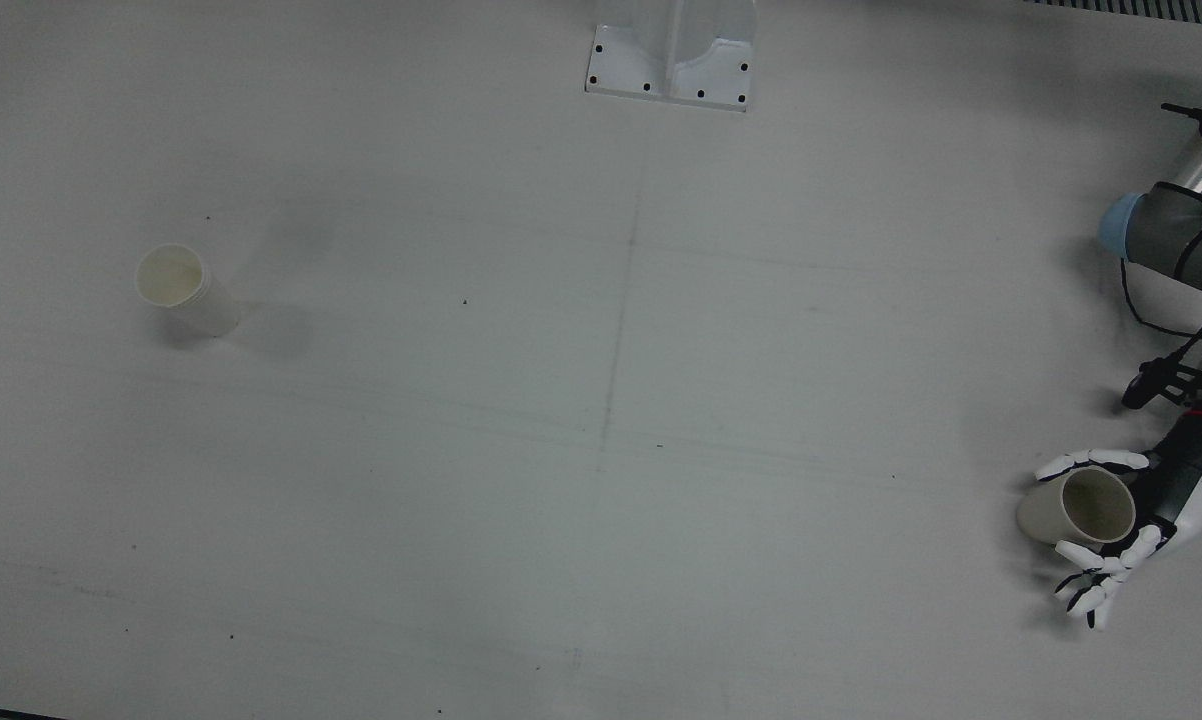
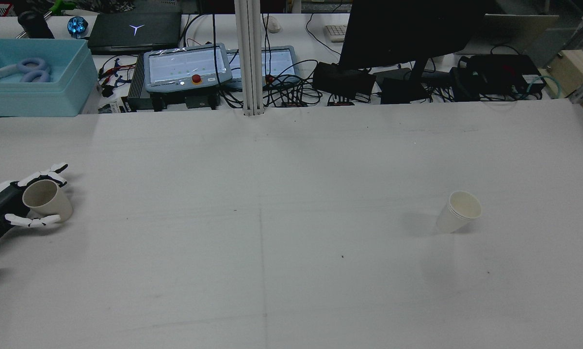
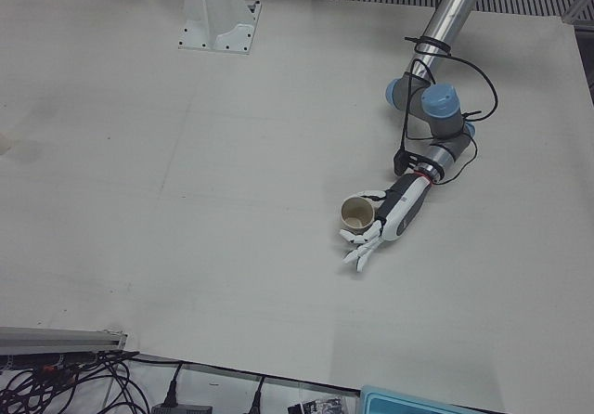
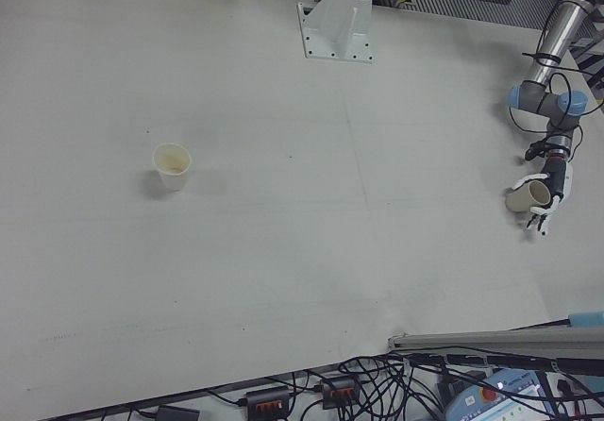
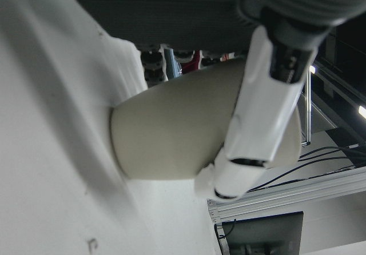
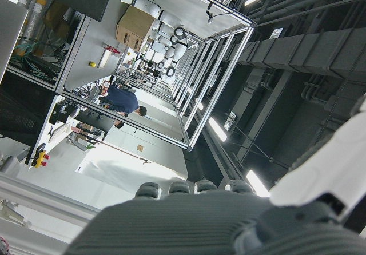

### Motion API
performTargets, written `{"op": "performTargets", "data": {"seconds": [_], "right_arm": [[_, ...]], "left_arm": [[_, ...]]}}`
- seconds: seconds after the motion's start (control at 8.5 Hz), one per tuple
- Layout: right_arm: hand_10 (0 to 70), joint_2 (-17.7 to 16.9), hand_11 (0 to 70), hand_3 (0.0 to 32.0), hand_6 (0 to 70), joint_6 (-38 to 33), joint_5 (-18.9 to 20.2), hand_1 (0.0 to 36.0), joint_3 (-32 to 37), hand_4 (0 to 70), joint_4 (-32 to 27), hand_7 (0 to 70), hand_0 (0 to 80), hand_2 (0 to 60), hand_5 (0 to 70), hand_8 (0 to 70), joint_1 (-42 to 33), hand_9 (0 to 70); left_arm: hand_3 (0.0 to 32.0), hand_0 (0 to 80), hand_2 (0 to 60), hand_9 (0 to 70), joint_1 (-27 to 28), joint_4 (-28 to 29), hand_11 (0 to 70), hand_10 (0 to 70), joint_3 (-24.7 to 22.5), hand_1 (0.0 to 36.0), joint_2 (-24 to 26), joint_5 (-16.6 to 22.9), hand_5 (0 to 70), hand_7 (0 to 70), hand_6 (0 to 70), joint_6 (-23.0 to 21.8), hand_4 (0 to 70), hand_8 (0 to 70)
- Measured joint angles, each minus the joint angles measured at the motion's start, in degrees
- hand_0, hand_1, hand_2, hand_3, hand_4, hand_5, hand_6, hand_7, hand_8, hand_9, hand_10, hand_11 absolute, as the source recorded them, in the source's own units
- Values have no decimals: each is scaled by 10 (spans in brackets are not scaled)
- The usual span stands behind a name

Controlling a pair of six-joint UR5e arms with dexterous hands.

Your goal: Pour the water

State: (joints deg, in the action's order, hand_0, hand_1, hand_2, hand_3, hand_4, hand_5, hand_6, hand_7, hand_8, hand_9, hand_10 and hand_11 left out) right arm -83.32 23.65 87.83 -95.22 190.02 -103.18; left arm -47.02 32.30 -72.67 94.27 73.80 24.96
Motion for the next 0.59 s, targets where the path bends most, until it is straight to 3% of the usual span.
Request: {"op": "performTargets", "data": {"seconds": [0.12, 0.35, 0.59], "right_arm": [[11, 1, 21, 20, 5, 0, 0, 61, 2, 21, -1, 0, 280, 134, 0, 0, 0, 0], [9, 1, 19, 18, 5, 0, 0, 62, 3, 22, -1, 0, 285, 133, 0, 0, 0, 0], [4, 2, 12, 18, 10, -1, 0, 69, 3, 29, -2, 3, 320, 137, 0, 0, -1, 0]], "left_arm": [[0, 779, 600, 137, 0, -8, 285, 171, -2, 360, 0, -1, 602, 246, 164, -10, 229, 114], [0, 793, 600, 140, 0, -30, 260, 154, -10, 360, -1, -4, 700, 238, 160, -22, 252, 112], [0, 797, 600, 151, -1, -38, 256, 151, -16, 360, -3, -5, 700, 248, 166, -27, 253, 116]]}}
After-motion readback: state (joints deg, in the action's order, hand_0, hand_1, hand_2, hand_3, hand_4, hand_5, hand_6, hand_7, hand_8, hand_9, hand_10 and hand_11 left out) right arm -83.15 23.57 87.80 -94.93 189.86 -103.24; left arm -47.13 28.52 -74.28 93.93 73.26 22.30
